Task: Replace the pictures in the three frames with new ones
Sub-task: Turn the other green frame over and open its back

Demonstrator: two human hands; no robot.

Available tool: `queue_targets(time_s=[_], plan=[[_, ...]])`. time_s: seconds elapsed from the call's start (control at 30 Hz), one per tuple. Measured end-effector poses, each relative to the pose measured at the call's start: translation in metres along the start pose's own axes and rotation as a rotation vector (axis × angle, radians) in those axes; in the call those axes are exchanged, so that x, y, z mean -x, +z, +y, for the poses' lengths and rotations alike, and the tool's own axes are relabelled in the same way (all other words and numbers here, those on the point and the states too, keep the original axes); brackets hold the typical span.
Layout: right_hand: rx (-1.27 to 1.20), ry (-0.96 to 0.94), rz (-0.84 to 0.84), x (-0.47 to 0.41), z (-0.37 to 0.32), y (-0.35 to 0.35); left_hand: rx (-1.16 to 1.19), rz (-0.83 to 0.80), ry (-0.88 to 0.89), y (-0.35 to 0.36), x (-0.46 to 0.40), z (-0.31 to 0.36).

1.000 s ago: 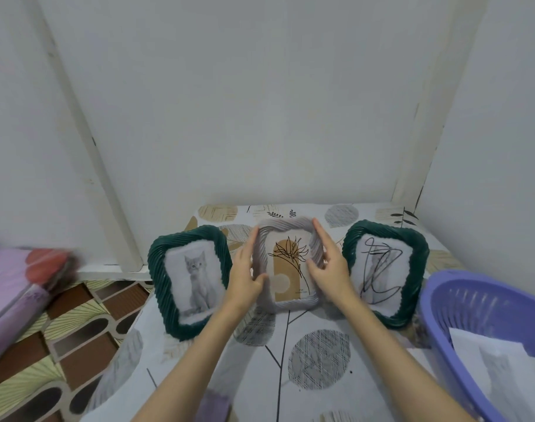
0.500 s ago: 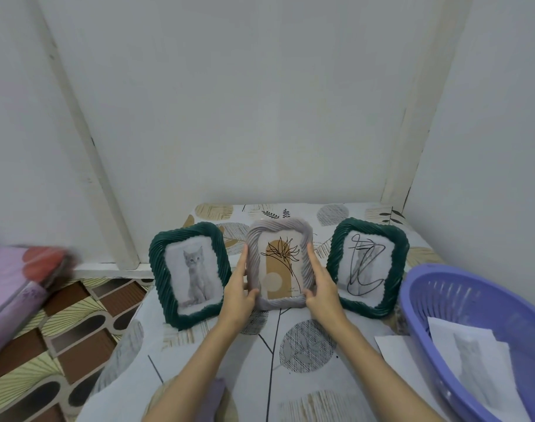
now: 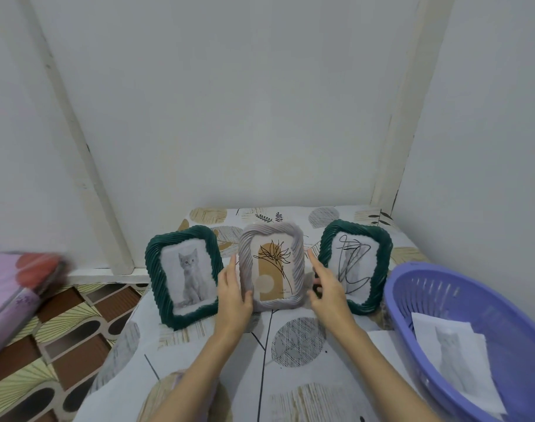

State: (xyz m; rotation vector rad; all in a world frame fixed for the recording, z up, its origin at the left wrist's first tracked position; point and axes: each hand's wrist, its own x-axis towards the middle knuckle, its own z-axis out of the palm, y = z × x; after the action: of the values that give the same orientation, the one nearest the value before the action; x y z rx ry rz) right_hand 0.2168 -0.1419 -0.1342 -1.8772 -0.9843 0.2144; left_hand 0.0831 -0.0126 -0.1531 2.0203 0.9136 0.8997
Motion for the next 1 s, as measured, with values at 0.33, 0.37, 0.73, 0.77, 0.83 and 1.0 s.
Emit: queue_targets(time_s=[0.33,0.37,0.73,0.77,0.83,1.0], plan=[[0.002,0.274,0.378,-0.038,0.004,-0.111,0.05,-0.194,0.253,0.041,0.023,0.069],[-0.069,0.287,0.335,-0.041,0.006,-0.114,0.104,-0.234,0.207,0.043,0.024,0.073],[-0.299,0.12,0.44,-0.021,-0.015,-0.132,0.272,-0.3,0.092,0.035,0.017,0.107],[-0.314,0.088,0.436,-0.019,-0.02,-0.136,0.298,-0.306,0.089,0.033,0.016,0.11],[-0.363,0.052,0.39,-0.013,-0.03,-0.144,0.359,-0.327,0.049,0.027,0.016,0.116],[-0.403,0.062,0.197,0.015,-0.048,-0.147,0.53,-0.37,-0.053,0.002,0.035,0.123]])
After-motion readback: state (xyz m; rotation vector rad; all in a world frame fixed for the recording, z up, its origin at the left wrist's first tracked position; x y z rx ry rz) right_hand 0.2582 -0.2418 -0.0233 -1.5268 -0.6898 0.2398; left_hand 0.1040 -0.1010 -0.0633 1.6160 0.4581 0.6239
